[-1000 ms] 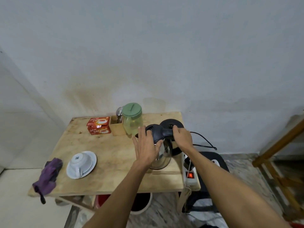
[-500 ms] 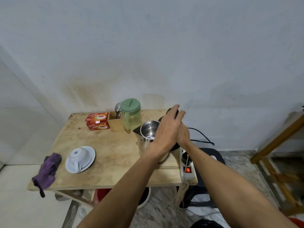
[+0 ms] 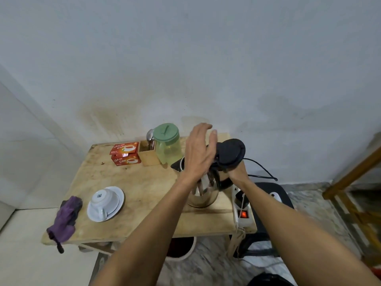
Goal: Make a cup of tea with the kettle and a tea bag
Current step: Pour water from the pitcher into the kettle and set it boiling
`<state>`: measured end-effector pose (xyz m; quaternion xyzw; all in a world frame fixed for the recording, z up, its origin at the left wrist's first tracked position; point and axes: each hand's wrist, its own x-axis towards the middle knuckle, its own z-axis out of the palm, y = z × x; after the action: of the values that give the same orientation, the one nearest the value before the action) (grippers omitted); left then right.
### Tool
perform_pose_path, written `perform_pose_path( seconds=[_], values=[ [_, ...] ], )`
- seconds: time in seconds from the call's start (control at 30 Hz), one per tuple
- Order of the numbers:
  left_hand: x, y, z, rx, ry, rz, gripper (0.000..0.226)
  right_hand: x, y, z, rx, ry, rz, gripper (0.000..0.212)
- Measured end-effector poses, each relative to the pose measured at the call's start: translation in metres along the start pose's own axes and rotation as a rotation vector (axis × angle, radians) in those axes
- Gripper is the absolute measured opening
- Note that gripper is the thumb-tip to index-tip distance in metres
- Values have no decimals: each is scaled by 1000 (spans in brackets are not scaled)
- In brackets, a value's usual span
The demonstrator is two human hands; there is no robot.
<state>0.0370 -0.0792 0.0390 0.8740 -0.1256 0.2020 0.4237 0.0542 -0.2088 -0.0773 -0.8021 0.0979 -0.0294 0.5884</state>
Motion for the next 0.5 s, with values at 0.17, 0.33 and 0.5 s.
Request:
perform_pose_path(
  seconds=[0.17, 0.33, 0.5],
  values=[
    [21, -93, -32, -50, 233, -449, 32, 3, 6, -1, 43, 38, 49, 38],
    [29, -171, -25, -139, 212, -896, 47, -1, 3, 0, 75, 66, 60, 42],
    [39, -197, -13, -396, 152, -1044, 67, 0, 7, 2, 125, 60, 30, 41]
  ],
)
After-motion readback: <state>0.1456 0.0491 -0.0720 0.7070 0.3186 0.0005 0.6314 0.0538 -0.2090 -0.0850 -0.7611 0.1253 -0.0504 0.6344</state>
